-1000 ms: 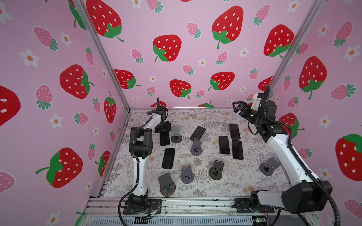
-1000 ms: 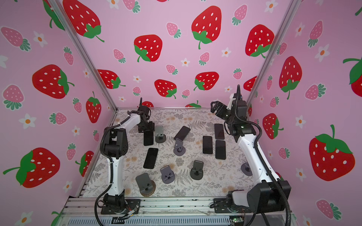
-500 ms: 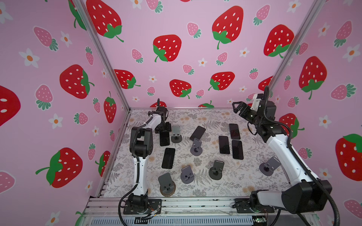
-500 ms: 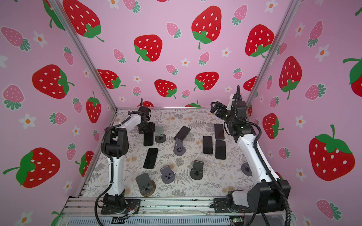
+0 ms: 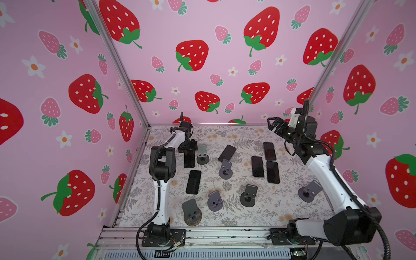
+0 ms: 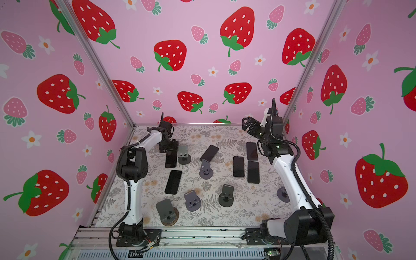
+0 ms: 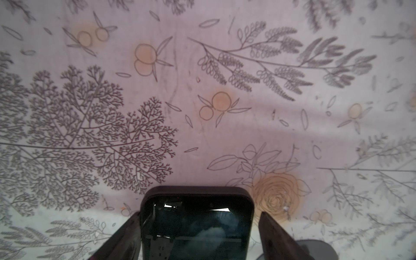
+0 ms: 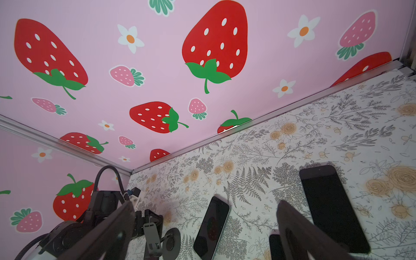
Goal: Remove the phone from the phone stand
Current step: Place the phone at the top-left of the table, then reset both arms
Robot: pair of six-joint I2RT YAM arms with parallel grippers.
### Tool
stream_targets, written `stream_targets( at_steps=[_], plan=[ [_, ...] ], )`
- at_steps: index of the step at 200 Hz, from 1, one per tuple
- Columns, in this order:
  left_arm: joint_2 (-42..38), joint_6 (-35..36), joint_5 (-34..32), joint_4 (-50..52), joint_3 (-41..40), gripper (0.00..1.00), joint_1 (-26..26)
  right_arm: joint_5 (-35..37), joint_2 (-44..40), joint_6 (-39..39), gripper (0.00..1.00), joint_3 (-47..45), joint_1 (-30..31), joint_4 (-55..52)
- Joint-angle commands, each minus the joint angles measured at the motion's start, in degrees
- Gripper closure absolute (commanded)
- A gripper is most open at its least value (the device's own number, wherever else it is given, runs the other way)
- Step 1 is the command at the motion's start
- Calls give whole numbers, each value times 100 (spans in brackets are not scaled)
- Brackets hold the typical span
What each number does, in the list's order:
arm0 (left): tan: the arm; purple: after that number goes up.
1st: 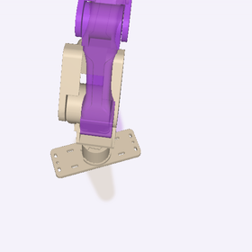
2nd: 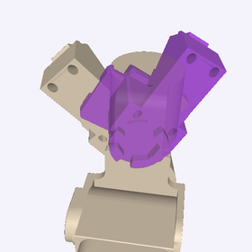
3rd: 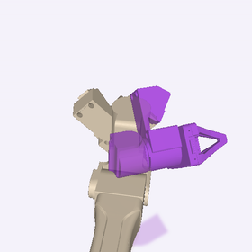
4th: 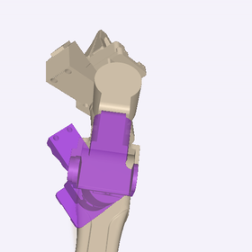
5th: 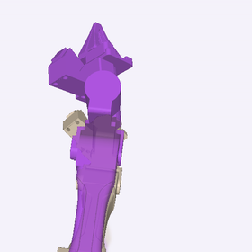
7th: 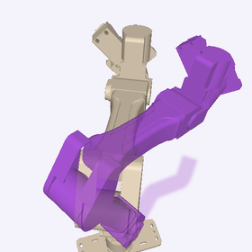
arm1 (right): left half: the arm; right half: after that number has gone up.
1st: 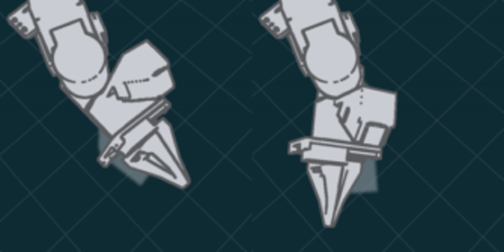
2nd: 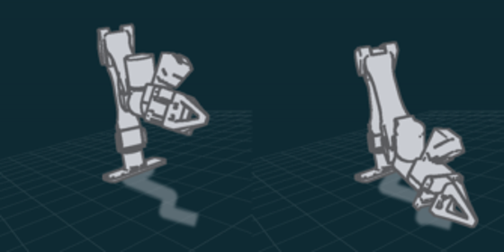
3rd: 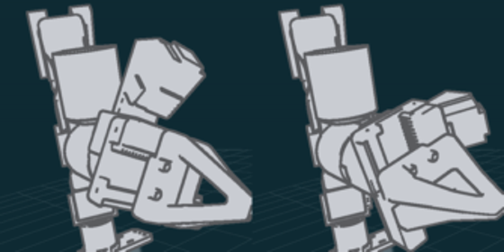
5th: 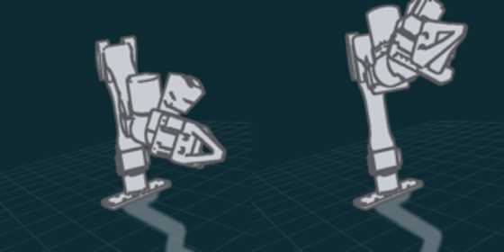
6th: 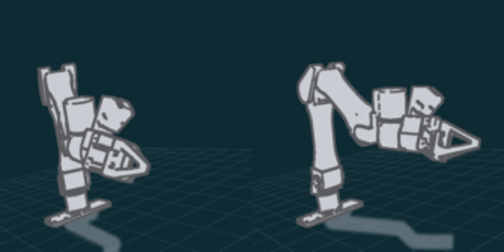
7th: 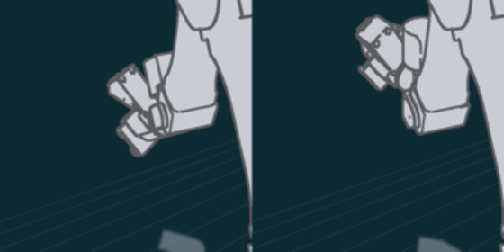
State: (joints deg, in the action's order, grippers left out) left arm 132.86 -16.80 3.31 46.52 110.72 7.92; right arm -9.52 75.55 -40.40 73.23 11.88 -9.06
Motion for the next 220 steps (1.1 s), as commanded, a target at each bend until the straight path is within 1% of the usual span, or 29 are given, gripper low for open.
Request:
stream_targets(
  at_steps=[1,25,46,62,79,81,83,85,99,110,132,145,160,182,197,208,212,220],
  plan=[
    [-689,-134,364,-48,66,17,-1,379,-189,252,0,-133,-27,-36],
    [-1426,-116,184,-259,-327,16,-65,846,-167,606,0,-284,-3,-203],
    [-2177,-188,-58,-511,-922,16,-116,1354,-293,810,0,-574,-4,-128],
    [-2873,-294,-283,-943,-1694,15,-116,1559,-480,1017,0,-1083,-4,408],
    [-3650,-424,-337,-1742,-2762,12,-114,1577,-625,1293,0,-1672,-4,1151],
    [-3756,-439,-333,-1850,-2914,11,-115,1565,-639,1349,0,-1749,-9,1238],
    [-3830,-450,-332,-1979,-3038,3,-115,1553,-643,1408,0,-1821,-10,1323],
    [-3919,-457,-327,-2074,-3188,0,-127,1544,-650,1468,0,-1885,-4,1388],
    [-4446,-466,-473,-2706,-4002,1,-133,1589,-705,1880,0,-2215,-3,1779],
    [-4806,-458,-799,-3044,-4519,1,-125,1725,-724,2115,0,-2465,-6,2033],
    [-5442,-413,-1395,-3878,-5483,1,-117,2261,-677,2499,0,-3086,-13,2704],
    [-5734,-307,-1590,-4374,-5977,1,-116,2538,-584,2825,0,-3548,-19,3172],
    [-5966,-133,-2013,-4603,-6362,1,-99,2563,-499,3454,0,-4007,-16,3682],
    [-6119,275,-3166,-4781,-6815,1,119,2313,-428,4297,0,-4711,-17,4630],
    [-6187,835,-3254,-4966,-7170,1,235,2376,-362,4331,0,-4999,-36,4945],
    [-6224,1087,-3428,-5540,-7517,1,364,2375,-260,4229,0,-5126,-71,5112],
    [-6234,1176,-3375,-5780,-7635,1,382,2376,-204,4183,0,-5194,-100,5225],
    [-6270,1389,-3059,-6162,-7802,1,383,2372,-75,4083,0,-5350,-138,5539]
  ],
)
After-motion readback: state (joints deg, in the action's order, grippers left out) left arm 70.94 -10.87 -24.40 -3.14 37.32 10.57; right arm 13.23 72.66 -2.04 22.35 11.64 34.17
